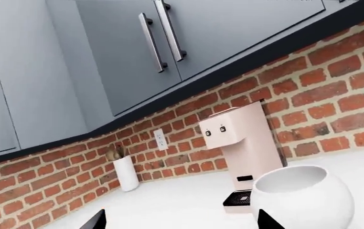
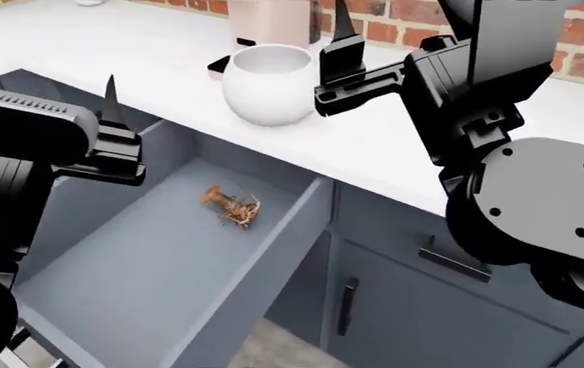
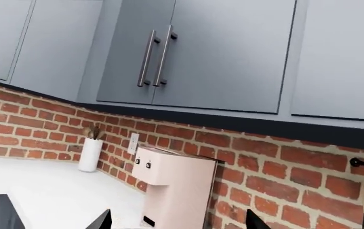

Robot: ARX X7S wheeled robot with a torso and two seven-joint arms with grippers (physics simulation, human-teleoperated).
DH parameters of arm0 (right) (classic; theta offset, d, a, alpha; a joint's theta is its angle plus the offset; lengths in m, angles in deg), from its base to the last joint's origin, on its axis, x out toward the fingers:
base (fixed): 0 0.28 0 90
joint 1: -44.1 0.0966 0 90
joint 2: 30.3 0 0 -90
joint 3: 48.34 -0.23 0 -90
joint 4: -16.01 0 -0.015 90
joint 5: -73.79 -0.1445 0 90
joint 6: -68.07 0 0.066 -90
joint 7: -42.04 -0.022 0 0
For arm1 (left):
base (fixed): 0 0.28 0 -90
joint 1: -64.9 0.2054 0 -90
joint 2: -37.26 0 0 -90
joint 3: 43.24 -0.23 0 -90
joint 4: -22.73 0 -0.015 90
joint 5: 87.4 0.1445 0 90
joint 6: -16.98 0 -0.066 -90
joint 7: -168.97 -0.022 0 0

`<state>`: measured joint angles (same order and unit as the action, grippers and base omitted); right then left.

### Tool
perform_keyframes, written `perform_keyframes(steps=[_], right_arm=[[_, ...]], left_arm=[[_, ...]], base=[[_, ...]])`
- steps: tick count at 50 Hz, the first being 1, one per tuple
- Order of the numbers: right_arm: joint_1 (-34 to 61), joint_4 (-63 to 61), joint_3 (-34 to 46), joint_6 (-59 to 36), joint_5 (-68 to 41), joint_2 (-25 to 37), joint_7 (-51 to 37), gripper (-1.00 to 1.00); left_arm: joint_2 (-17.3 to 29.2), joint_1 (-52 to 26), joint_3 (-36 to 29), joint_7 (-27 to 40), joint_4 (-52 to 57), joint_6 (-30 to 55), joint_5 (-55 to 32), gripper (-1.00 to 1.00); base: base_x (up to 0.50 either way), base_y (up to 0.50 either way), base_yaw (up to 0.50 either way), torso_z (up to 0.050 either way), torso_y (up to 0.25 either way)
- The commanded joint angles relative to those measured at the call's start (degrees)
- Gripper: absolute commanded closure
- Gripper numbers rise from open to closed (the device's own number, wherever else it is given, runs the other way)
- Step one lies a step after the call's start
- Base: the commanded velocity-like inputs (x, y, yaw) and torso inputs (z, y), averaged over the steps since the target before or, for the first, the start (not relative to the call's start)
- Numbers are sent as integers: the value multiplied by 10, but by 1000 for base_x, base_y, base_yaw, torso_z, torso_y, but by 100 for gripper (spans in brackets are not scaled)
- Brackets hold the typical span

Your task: Place the bar in the bowl and close the drawer.

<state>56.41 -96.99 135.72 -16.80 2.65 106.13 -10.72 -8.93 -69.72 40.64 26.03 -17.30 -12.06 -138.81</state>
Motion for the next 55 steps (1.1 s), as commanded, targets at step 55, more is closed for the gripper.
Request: perform_keyframes(steps=[55], right_arm=[[-31,44,-13,7,-7,-11,40,-100]], left_arm=[[32,5,9,19,-15,5,-2,-100]], base=[[33,28,500,0,0]])
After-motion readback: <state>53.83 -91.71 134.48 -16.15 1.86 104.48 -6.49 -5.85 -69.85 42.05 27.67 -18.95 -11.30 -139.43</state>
